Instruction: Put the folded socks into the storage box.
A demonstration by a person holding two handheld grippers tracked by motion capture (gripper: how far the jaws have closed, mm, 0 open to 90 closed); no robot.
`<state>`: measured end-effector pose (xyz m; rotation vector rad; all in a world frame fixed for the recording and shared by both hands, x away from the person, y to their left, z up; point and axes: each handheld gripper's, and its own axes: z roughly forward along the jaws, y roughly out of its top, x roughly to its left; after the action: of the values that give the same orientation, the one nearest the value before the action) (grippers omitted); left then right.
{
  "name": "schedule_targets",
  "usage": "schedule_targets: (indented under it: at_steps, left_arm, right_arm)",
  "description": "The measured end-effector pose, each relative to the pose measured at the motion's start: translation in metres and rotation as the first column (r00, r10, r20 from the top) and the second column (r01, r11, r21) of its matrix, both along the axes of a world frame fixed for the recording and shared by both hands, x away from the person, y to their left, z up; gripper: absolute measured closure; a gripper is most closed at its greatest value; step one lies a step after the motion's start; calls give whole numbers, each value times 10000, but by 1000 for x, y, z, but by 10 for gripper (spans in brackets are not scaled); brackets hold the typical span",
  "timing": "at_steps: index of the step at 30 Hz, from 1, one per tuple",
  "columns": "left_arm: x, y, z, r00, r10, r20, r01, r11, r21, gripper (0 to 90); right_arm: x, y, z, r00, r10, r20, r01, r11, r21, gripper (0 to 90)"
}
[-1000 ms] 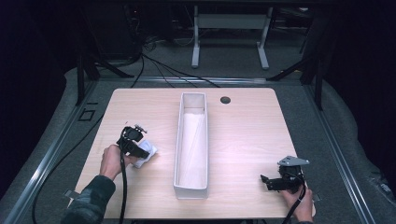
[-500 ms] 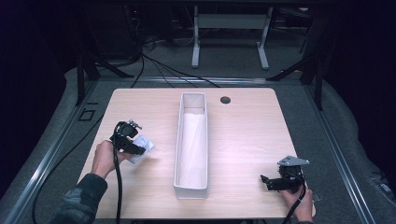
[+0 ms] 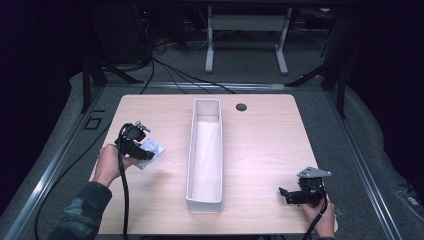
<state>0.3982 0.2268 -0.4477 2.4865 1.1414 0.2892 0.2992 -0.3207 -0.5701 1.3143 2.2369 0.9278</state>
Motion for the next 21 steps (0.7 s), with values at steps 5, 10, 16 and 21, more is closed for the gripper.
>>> schedule_targets:
  at_steps: [5,10,16,21]
  left_arm:
    - [0,-1,8,9999,-89,135,88,9999,102,549]
    - [0,-3,16,9996,-142,257,139,9998,113,548]
    - [0,-10,32,9979,-393,522,382,9990,213,549]
    - [-1,-16,43,9957,-591,710,576,9981,232,549]
  right_arm:
    - [0,0,0,10000,12,13,-12,10000,-9,10]
    - [0,0,0,10000,11,1,-11,10000,15,10]
    - [0,0,0,10000,11,1,-11,10000,8,10]
    - [0,0,0,10000,75,14,-75,10000,-39,2]
